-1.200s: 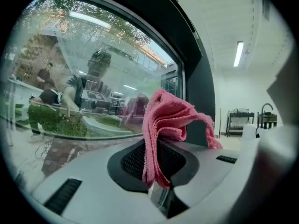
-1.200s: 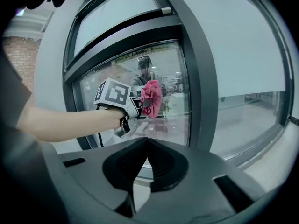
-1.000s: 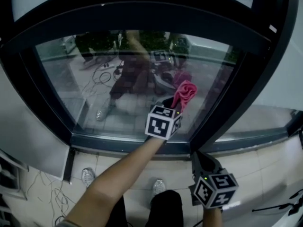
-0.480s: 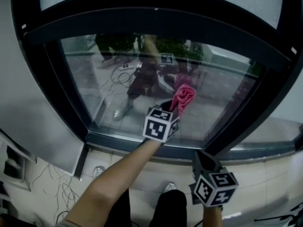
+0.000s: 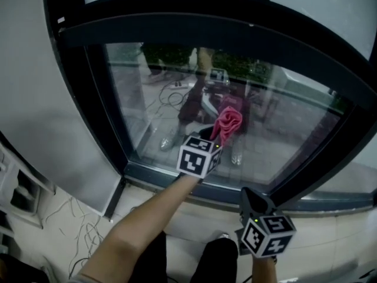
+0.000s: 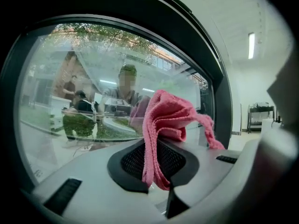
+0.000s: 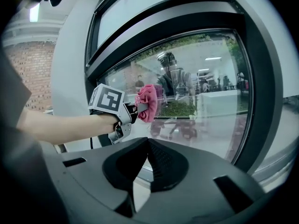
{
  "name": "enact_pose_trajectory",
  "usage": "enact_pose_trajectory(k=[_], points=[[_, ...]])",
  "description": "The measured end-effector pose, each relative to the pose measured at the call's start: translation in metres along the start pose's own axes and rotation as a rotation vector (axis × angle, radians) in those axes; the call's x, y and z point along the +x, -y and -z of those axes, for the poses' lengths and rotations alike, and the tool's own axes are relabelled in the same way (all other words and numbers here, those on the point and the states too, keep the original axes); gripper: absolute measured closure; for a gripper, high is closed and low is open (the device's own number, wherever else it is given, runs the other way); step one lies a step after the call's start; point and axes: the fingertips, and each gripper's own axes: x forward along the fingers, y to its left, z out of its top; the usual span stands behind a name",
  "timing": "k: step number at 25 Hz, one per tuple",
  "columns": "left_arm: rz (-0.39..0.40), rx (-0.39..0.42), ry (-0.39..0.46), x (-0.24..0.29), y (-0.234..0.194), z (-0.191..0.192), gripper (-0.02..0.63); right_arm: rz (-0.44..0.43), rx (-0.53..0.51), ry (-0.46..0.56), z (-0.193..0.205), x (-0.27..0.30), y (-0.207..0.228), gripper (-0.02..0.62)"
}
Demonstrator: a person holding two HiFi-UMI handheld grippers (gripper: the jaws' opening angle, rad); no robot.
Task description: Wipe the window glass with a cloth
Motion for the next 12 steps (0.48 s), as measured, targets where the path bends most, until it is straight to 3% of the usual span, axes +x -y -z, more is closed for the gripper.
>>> enact_pose_trajectory(k=[12], points=[[-0.141,-0.027,0.018,-0.058,-0.103,-0.002,0.552,-0.099,-0.03,-0.022,-0.001,0.041,-0.063,0.603]])
